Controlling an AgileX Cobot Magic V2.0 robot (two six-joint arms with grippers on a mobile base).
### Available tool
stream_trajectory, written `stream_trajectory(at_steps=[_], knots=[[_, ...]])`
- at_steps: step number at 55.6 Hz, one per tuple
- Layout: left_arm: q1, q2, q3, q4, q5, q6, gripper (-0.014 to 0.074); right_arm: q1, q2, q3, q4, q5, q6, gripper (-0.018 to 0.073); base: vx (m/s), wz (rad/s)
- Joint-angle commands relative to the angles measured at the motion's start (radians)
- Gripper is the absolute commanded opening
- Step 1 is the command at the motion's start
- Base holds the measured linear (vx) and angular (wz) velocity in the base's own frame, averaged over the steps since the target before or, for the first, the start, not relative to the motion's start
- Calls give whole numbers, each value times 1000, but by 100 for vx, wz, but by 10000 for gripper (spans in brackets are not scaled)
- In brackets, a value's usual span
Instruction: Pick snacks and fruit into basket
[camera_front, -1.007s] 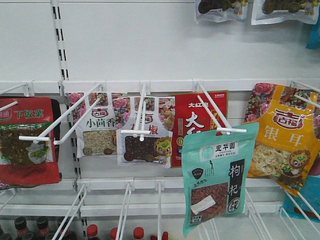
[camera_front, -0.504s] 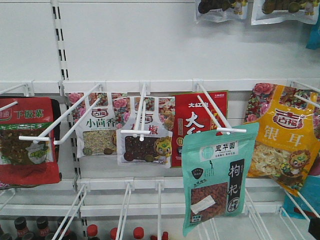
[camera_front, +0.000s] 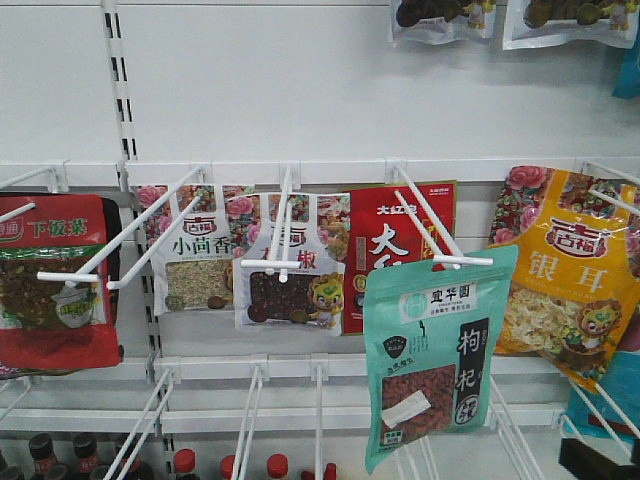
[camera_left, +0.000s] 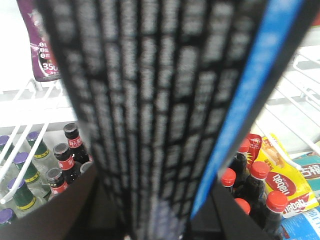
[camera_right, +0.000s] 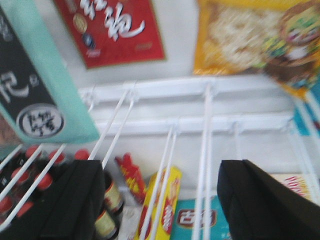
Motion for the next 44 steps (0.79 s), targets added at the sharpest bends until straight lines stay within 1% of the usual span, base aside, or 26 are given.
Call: stream_trajectory(at_steps=[1, 7, 11, 17, 21, 26, 30, 35, 41, 44], knots=[[-1, 1, -36, -7, -94, -9, 151, -5, 59, -70, 6, 88, -36, 543, 0, 0], [-1, 1, -36, -7, -94, -9, 151, -5, 126, -132, -21, 140, -36, 543, 0, 0], [-1, 1, -36, -7, -94, -9, 151, -29, 163, -171, -39, 189, -43, 543, 0, 0], [-1, 1, -36, -7, -94, -9, 151, -121, 214, -220, -72, 348, -68, 543, 0, 0], [-1, 1, -36, -7, -94, -9, 151, -197, 248, -254, -86, 501, -100, 543, 0, 0], [-1, 1, -36, -7, -94, -9, 151, -247, 288, -292, -83, 637, -154, 543, 0, 0], [-1, 1, -36, -7, -94, -9, 151, -257, 325, -322, -69, 699, -193, 543, 0, 0], [-1, 1, -36, -7, -94, -9, 151, -254, 372, -356, -52, 730, -240, 543, 0, 0], [-1, 1, -36, -7, -94, -9, 151, -249, 424, -394, -45, 777, -258, 543, 0, 0], [-1, 1, -36, -7, -94, -9, 151, -243, 448, -410, -51, 822, -260, 543, 0, 0]])
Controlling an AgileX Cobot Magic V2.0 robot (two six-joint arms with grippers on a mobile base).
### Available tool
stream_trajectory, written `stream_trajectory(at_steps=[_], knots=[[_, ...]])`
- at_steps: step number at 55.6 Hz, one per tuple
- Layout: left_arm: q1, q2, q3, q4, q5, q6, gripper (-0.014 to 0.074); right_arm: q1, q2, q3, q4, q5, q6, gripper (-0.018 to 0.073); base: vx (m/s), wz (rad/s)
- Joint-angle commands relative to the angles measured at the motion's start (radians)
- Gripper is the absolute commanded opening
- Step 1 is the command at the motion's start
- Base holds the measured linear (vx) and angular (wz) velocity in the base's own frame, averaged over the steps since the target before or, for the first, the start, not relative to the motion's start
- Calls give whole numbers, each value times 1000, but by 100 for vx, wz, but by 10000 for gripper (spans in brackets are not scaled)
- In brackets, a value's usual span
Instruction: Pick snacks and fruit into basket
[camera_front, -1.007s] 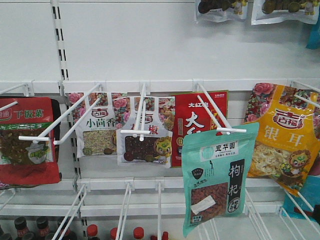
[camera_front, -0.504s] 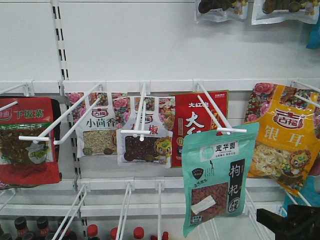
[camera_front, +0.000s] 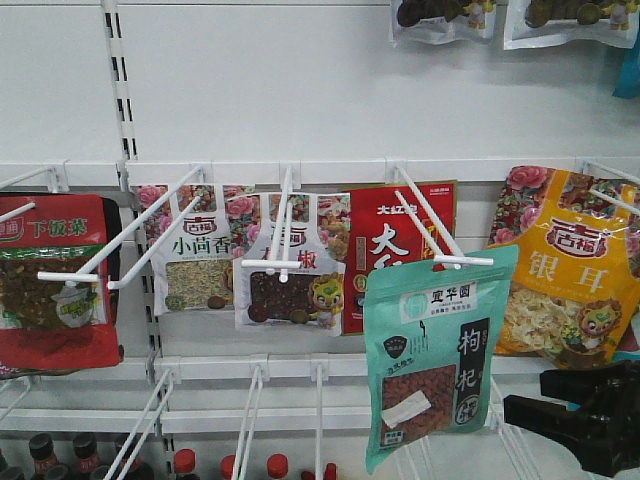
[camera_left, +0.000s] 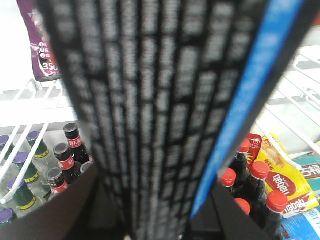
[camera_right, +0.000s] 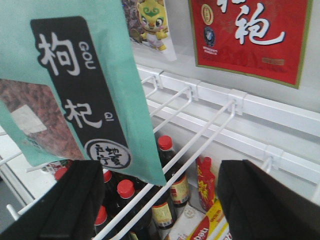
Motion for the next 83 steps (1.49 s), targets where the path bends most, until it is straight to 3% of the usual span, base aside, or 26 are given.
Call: stream_trajectory(at_steps=[1, 6, 22, 34, 55, 68, 83], knots=[[-1, 1, -36, -7, -94, -9, 151, 5, 11, -60, 63, 110, -24, 543, 0, 0], [-1, 1, -36, -7, -94, -9, 151, 5, 52, -88, 58, 210, -24, 545, 0, 0], [-1, 1, -36, -7, -94, -9, 151, 5, 129, -196, 63, 289, -27, 545, 0, 0], [-1, 1, -36, -7, -94, -9, 151, 6, 165, -246, 88, 299, -29, 545, 0, 0], [-1, 1, -36, -7, -94, -9, 151, 124, 206, -309, 90, 297, -51, 545, 0, 0], [-1, 1, -36, -7, -94, -9, 151, 132, 203, -330, 53, 294, -45, 545, 0, 0], [-1, 1, -36, -7, -94, -9, 151, 94, 193, -330, -16, 299, 77, 549, 0, 0]])
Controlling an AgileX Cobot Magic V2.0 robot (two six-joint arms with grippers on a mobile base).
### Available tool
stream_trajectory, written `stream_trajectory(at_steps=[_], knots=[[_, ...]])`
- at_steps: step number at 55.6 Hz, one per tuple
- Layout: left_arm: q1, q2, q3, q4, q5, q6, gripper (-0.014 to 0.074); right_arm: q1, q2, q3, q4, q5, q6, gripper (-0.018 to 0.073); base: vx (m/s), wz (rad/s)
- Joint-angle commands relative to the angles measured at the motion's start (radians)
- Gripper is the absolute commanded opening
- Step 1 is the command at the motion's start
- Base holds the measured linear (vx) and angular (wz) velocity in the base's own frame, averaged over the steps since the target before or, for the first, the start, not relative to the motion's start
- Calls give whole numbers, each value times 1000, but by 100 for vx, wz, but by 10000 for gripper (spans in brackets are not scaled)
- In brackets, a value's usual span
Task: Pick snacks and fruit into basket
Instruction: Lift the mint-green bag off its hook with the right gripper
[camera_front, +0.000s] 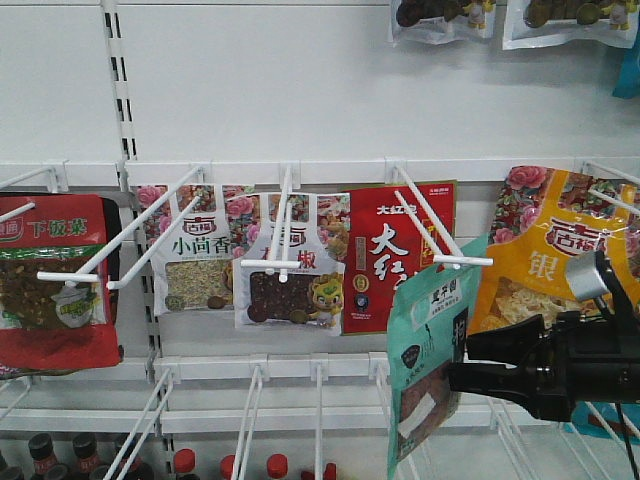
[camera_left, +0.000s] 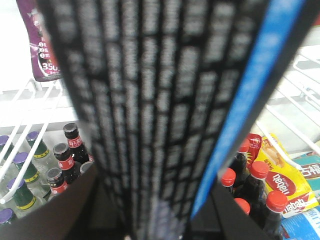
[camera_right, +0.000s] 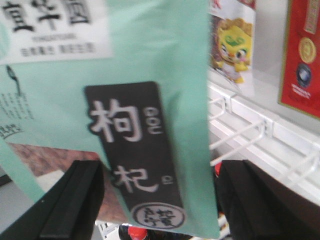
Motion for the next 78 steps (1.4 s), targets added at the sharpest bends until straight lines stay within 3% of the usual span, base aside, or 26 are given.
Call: stream_trajectory(at_steps=[1, 10, 29, 48, 61, 69, 78], knots=[[-1, 1, -36, -7, -95, -9, 151, -12, -48, -32, 32, 98, 35, 550, 0, 0], [-1, 1, -36, -7, -95, -9, 151, -21, -67, -32, -3, 98, 67, 568, 0, 0], [-1, 1, -36, -7, -95, -9, 151, -15, -76, -32, 79, 93, 59, 575, 0, 0], [-1, 1, -36, -7, -95, -9, 151, 91, -76, -33, 81, 98, 15, 575, 0, 0], [-1, 1, -36, -7, -95, -9, 151, 111, -77, -33, 85, 97, 13, 571, 0, 0], [-1, 1, -36, -7, -95, -9, 151, 111, -77, -33, 80, 75, 25, 517, 0, 0], [-1, 1, -36, -7, -95, -9, 151, 111, -77, -33, 82, 56, 28, 352, 0, 0]])
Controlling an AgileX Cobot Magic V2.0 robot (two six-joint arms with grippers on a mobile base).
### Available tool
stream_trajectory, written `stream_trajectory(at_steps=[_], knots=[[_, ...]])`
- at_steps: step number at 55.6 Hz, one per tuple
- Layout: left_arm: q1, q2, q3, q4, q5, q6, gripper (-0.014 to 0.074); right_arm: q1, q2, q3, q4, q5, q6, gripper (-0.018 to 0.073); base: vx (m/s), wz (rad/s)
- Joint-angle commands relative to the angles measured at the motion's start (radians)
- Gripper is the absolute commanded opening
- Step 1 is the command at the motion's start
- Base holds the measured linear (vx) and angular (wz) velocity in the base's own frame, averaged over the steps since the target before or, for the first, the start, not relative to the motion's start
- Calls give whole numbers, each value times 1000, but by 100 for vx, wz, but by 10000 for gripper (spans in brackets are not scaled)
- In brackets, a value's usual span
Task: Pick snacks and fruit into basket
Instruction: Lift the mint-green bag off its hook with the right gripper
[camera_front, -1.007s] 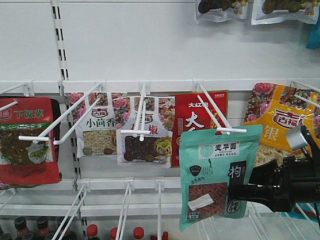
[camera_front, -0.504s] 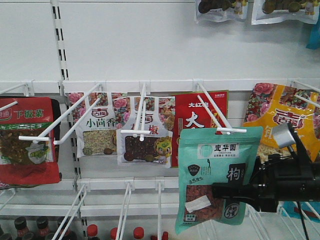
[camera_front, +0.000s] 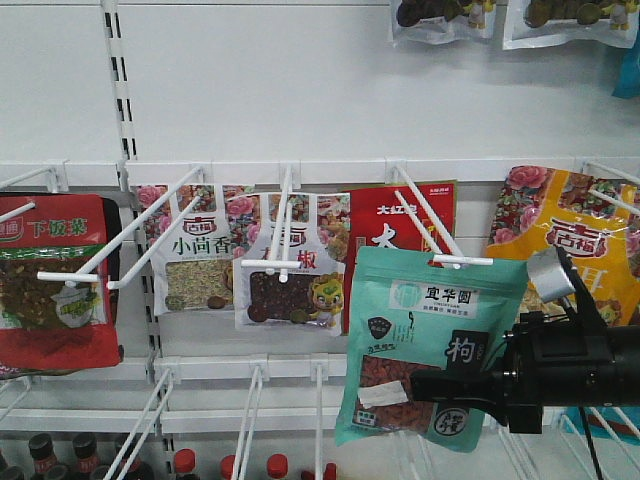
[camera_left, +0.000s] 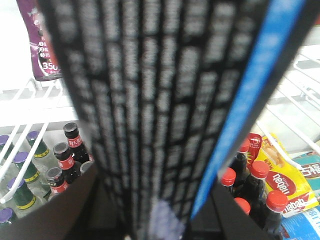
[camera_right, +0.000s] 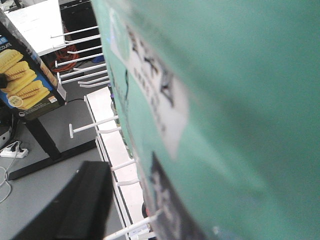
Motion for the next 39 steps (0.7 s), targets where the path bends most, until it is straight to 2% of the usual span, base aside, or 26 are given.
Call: stream_trajectory(at_steps=[1, 21, 30, 39], knots=[[-1, 1, -36, -7, -95, -9, 151, 1, -43, -33, 78, 50, 0, 335, 0, 0], [-1, 1, -36, -7, -95, -9, 151, 1, -48, -32, 84, 38, 108, -16, 0, 0], [-1, 1, -36, -7, -95, -9, 151, 1, -98, -20, 43, 65, 104, -13, 0, 0], [-1, 1, -36, -7, -95, -9, 151, 1, -201, 75, 39, 53, 71, -13, 0, 0]])
